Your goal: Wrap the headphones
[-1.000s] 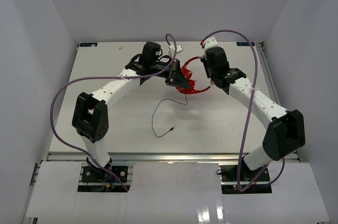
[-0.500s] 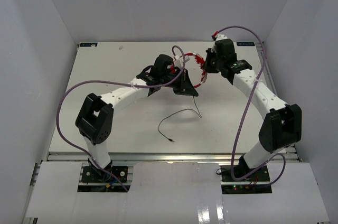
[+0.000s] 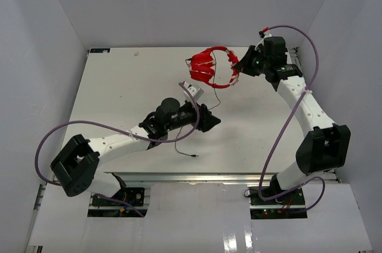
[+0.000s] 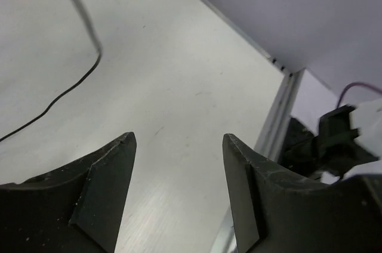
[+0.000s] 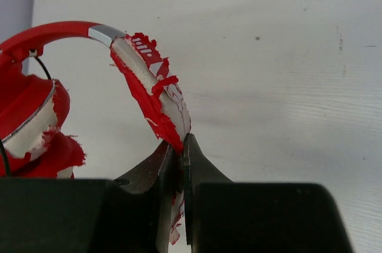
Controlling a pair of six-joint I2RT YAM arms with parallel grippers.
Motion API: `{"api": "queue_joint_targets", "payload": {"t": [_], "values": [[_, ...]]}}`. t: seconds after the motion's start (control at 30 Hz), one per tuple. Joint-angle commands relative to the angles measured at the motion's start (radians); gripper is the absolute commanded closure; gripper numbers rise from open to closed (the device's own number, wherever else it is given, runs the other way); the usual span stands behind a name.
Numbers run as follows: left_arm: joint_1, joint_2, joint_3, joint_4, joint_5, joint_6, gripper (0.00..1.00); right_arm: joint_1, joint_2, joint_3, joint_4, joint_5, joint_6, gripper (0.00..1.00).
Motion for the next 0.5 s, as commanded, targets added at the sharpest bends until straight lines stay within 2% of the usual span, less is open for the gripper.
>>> {"api": "queue_joint_targets", "payload": {"t": [0.0, 0.1, 0.2, 0.37, 0.47], "values": [[-0.001, 0.057, -0.220, 0.439, -0.063, 0.168, 0.23, -0.020, -0.088, 0.101, 0.073, -0.158, 0.087, 0.92], [-0.001, 0.129, -0.296, 0.671, -0.086, 0.230, 0.08, -0.028, -0.112, 0.116, 0.065, -0.174, 0.087, 0.92], [-0.001, 0.206, -0.271, 0.711, -0.121, 0.285, 0.03, -0.038, -0.125, 0.119, 0.053, -0.193, 0.083, 0.92], [-0.002, 0.331, -0.183, 0.727, -0.174, 0.365, 0.02, -0.042, -0.150, 0.110, 0.042, -0.230, 0.082, 0.92], [-0.001, 0.413, -0.098, 0.668, -0.182, 0.425, 0.02, -0.043, -0.159, 0.110, 0.037, -0.267, 0.081, 0.92]]}}
